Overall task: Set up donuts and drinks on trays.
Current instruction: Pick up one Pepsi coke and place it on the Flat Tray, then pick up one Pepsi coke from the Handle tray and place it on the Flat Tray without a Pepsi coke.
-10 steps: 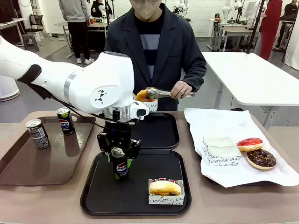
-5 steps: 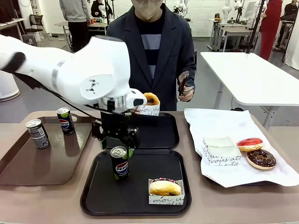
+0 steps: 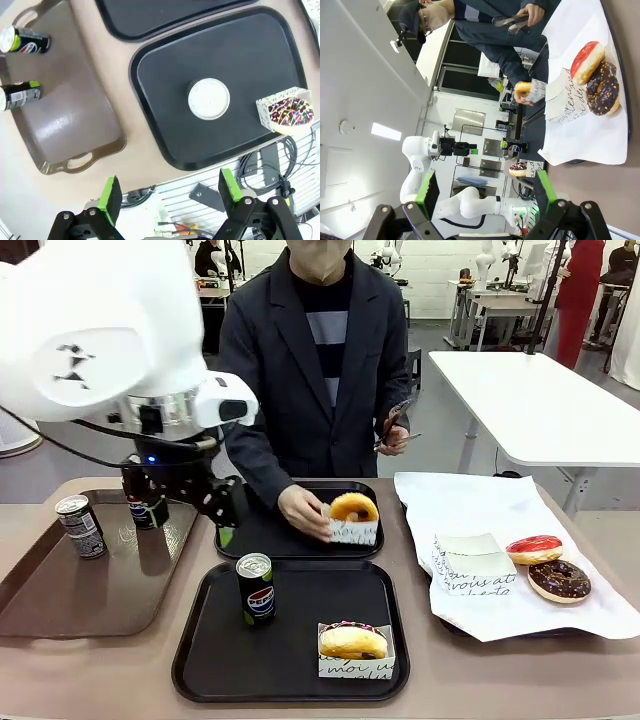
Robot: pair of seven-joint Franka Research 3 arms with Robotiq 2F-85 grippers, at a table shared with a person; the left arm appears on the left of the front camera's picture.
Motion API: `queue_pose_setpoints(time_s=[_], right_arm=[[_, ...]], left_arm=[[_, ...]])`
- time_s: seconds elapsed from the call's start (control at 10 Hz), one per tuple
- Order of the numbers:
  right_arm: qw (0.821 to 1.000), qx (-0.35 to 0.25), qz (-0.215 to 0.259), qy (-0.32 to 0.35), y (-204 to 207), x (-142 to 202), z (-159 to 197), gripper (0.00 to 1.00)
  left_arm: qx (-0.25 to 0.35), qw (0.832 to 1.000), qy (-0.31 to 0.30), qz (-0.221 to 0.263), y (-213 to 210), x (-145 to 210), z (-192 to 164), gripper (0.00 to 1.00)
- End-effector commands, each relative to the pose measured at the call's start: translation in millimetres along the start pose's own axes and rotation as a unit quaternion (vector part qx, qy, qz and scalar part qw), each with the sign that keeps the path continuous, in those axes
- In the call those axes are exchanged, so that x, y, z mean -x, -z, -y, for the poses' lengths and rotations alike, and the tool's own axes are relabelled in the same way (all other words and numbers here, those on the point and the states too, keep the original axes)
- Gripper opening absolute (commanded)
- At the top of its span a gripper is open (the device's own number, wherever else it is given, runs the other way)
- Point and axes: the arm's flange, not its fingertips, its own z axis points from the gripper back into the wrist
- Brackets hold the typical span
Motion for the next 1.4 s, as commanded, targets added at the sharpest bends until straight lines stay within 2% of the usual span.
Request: queue_pose_setpoints(time_s=[0.0, 0.2, 0.3, 0.9, 1.0, 1.1, 1.2, 1.3], right_arm=[[1.0, -0.01, 0.008, -0.01, 3.0, -1.3, 0.3, 1.0], [1.0, -0.01, 0.008, -0.01, 3.0, -1.3, 0.3, 1.0], [1.0, -0.01, 0.008, -0.01, 3.0, -1.3, 0.3, 1.0], [1.0, -0.01, 0.008, -0.01, 3.0, -1.3, 0.3, 1.0], [1.0, -0.01, 0.008, -0.01, 3.0, -1.3, 0.3, 1.0], [1.0, -0.01, 0.008, -0.01, 3.0, -1.3, 0.3, 1.0], [1.0, -0.01, 0.008, -0.01, 3.0, -1.3, 0.3, 1.0], [1.0, -0.01, 0.008, -0.01, 3.0, -1.3, 0.3, 1.0]], left_arm=[[0.031, 0.999, -0.009, -0.012, 7.9, 7.2, -18.5, 1.0], [0.054, 0.998, -0.037, -0.011, 8.9, 7.2, -31.0, 1.0], [0.023, 1.0, -0.015, -0.008, 2.1, 5.2, -17.9, 1.0], [0.029, 0.999, -0.016, -0.01, 3.5, 6.6, -14.9, 1.0], [0.022, 0.999, -0.041, 0.01, 8.0, -6.1, -53.2, 1.0], [0.07, 0.996, -0.056, -0.003, 8.3, -20.6, -98.7, 1.0], [0.093, 0.995, -0.045, -0.008, 14.9, -30.2, -144.8, 1.0], [0.098, 0.993, -0.059, -0.012, 29.3, -31.4, -182.7, 1.0]])
